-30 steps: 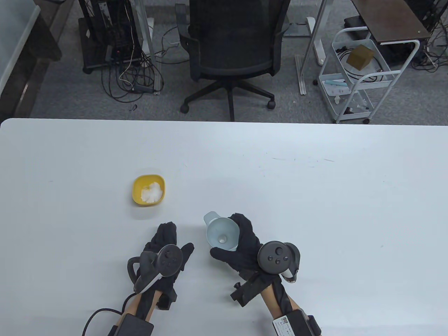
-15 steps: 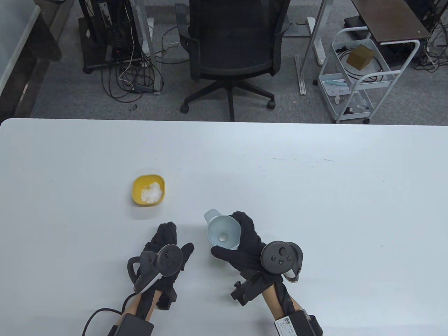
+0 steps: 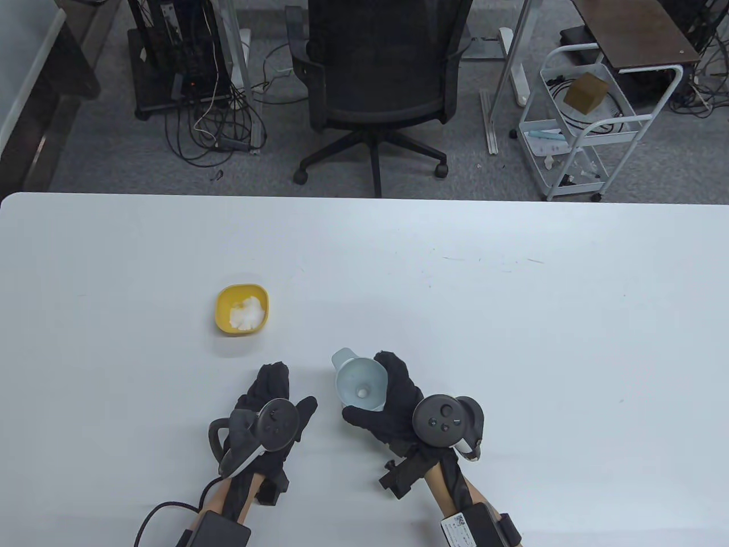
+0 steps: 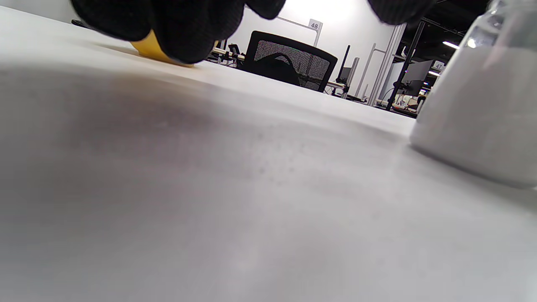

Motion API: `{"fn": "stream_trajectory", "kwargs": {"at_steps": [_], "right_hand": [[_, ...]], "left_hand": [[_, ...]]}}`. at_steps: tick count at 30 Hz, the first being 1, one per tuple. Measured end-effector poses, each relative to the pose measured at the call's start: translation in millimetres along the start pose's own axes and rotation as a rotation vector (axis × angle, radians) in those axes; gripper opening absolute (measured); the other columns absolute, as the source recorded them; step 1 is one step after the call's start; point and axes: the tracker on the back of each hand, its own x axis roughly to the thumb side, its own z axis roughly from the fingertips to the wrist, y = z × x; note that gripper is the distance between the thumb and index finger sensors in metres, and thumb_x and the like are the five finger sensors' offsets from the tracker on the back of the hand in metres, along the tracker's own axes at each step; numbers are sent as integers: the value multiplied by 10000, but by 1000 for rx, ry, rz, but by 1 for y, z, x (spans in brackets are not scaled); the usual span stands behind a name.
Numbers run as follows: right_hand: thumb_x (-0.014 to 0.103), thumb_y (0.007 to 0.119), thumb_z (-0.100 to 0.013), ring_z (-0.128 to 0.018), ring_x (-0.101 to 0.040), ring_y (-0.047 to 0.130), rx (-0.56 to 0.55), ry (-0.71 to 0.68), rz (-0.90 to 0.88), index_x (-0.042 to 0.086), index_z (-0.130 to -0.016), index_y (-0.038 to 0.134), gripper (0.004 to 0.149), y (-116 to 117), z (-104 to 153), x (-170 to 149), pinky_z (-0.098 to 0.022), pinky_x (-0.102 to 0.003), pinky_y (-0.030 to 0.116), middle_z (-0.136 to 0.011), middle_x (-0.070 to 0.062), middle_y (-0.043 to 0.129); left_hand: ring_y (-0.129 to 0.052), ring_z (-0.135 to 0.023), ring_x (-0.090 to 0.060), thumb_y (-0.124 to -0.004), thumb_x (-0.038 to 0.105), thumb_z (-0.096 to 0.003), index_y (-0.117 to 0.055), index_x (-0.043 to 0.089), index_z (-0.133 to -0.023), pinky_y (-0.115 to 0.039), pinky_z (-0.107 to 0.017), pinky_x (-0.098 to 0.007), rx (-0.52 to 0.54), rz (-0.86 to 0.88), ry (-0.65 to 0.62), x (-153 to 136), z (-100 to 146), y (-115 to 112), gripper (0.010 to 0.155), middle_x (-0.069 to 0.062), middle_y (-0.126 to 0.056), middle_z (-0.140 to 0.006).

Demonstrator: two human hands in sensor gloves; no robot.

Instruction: Unscrew the press dispenser and pour salt into it

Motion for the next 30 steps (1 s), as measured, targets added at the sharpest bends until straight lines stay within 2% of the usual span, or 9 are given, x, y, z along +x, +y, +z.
{"fn": "stream_trajectory", "kwargs": {"at_steps": [7, 15, 23, 30], "right_hand": [[533, 829, -535, -884, -609, 697, -5, -7, -17, -214, -1090, 288, 1077, -4, -1, 5, -598, -774, 555, -1043, -428, 570], [533, 825, -542, -885, -612, 692, -62, -34, -68, -217, -1090, 286, 1074, -22, -2, 16, -600, -773, 554, -1046, -429, 565], [535, 821, -547, -884, -615, 691, -183, -11, -148, -221, -1090, 284, 1075, -55, 0, 10, -601, -771, 555, -1045, -433, 563], [528, 822, -552, -879, -623, 687, -335, 116, -158, -232, -1088, 282, 1075, -96, 9, -19, -597, -772, 556, -1042, -444, 561]], "left_hand": [[-747, -981, -573, -612, 607, -582, -369, -69, -1200, -645, -654, -704, -3, 5, 2, -1, -1, 0, 948, -423, -545, -1161], [-748, -978, -576, -613, 606, -582, -369, -71, -1199, -645, -654, -705, -3, 5, 2, -1, -1, 0, 948, -425, -546, -1161], [-745, -980, -576, -613, 606, -582, -367, -71, -1200, -644, -654, -706, -3, 5, 2, -1, -1, 0, 949, -427, -542, -1162], [-744, -981, -576, -613, 606, -582, -367, -71, -1200, -644, -654, -706, -5, 5, 5, -1, -1, 0, 949, -427, -543, -1161]]}}
